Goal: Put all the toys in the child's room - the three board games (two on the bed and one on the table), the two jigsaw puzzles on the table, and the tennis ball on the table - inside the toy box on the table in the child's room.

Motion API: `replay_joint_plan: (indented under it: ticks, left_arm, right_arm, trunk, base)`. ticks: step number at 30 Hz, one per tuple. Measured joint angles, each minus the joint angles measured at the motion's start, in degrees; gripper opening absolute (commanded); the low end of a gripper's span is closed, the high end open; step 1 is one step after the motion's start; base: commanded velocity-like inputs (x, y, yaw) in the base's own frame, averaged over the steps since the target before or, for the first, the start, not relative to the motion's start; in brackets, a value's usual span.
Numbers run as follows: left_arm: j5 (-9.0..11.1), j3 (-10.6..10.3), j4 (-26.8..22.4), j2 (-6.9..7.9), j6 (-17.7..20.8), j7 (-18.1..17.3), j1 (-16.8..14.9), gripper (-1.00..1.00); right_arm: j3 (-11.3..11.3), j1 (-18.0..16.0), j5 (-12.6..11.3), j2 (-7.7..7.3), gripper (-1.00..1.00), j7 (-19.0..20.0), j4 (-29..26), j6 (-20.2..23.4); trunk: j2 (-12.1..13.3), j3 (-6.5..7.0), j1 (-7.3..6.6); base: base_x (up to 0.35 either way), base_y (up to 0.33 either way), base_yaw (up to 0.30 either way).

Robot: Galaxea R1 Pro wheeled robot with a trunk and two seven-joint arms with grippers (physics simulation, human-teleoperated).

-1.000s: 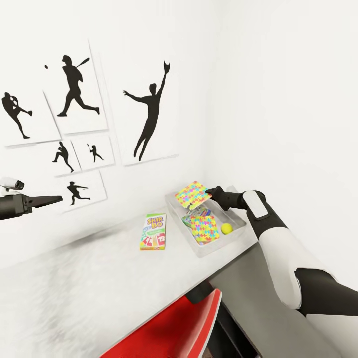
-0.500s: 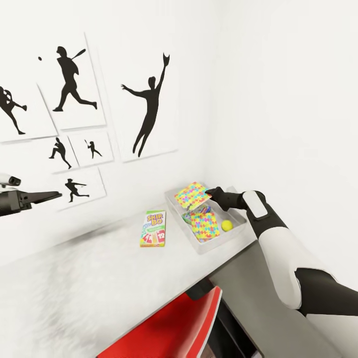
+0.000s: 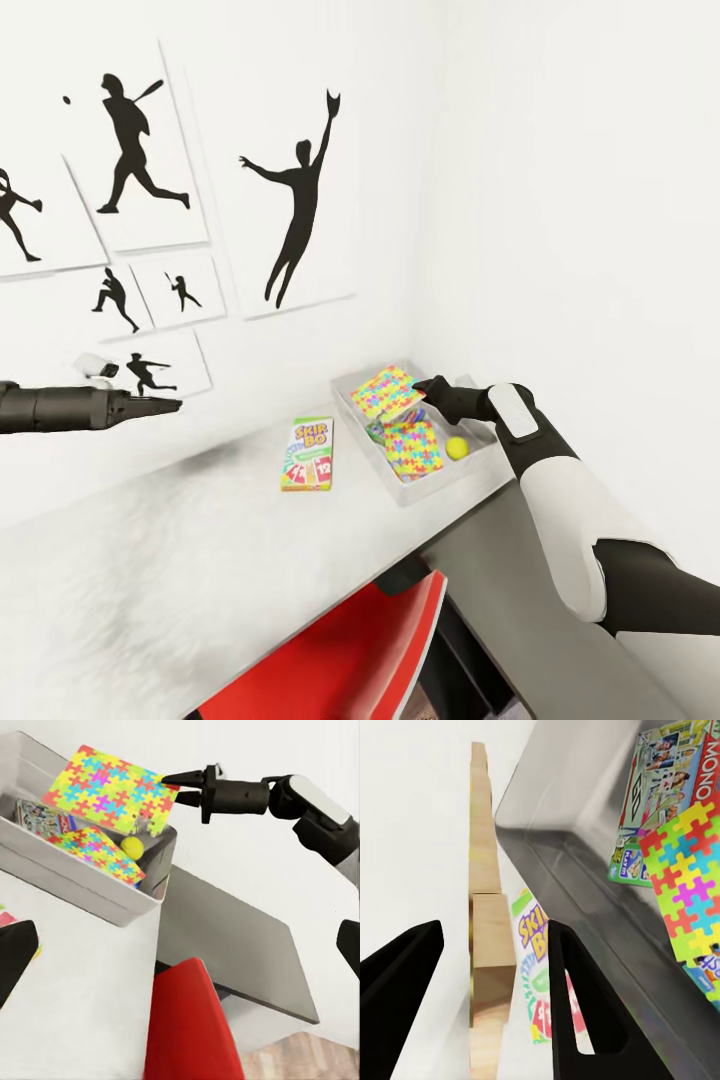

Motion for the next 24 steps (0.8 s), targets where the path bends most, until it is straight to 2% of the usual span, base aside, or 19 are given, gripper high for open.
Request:
replay_joint_plan:
  ticks: [1, 3, 4, 7, 9, 15, 20, 24]
  left_arm:
    - [0.0, -1.2, -0.4, -0.32, 0.0, 0.0, -0.2, 1.00]
    - [-0.1, -4.2, -1.3, -2.09, 0.0, 0.0, -1.2, 1.00]
    - [-0.2, -5.1, -1.5, -3.07, 0.0, 0.0, -2.1, 1.00]
    - [-0.6, -6.5, -1.8, -4.77, 0.0, 0.0, -4.3, 1.00]
    - [-0.7, -7.0, -1.8, -5.22, 0.0, -0.1, -6.1, 1.00]
    - [-0.8, -7.3, -1.8, -5.25, 0.0, -0.1, -7.9, 1.00]
    - [-0.7, -7.3, -1.8, -4.84, 0.0, -0.1, -8.3, 1.00]
    - [-0.7, -7.1, -1.8, -4.02, 0.0, -0.1, -9.0, 1.00]
  right_arm:
    - [0.0, 0.0, 0.0, 0.00, -1.00, 0.0, 0.0, 0.0]
    - [0.0, 0.0, 0.0, 0.00, -1.00, 0.0, 0.0, 0.0]
    - [0.0, 0.0, 0.0, 0.00, -1.00, 0.0, 0.0, 0.0]
    - [0.0, 0.0, 0.0, 0.00, -1.00, 0.0, 0.0, 0.0]
    - [0.1, 0.0, 0.0, 0.00, -1.00, 0.0, -0.1, 0.0]
    - [0.1, 0.0, 0.1, -0.08, -1.00, 0.0, 0.0, -0.1]
    - [-0.1, 0.0, 0.1, -1.49, -1.00, 0.0, 0.0, -0.1]
    - [-0.1, 0.0, 0.0, -1.93, -1.00, 0.0, 0.0, -0.1]
  trunk:
    - [0.0, -0.10, 0.00]
    - [0.0, -0.28, 0.00]
    - [0.0, -0.38, 0.00]
    - [0.0, -0.66, 0.00]
    - [0.0, -0.85, 0.00]
    - [0.0, -1.42, 0.00]
    - [0.0, -1.89, 0.00]
    - [0.0, -2.27, 0.00]
  base:
    - [0.000, 0.000, 0.000]
    - [0.000, 0.000, 0.000]
    - [0.000, 0.000, 0.000]
    - [0.000, 0.000, 0.000]
    - [0.000, 0.000, 0.000]
    - [0.000, 0.000, 0.000]
    - [0.000, 0.000, 0.000]
    - [0.000, 0.000, 0.000]
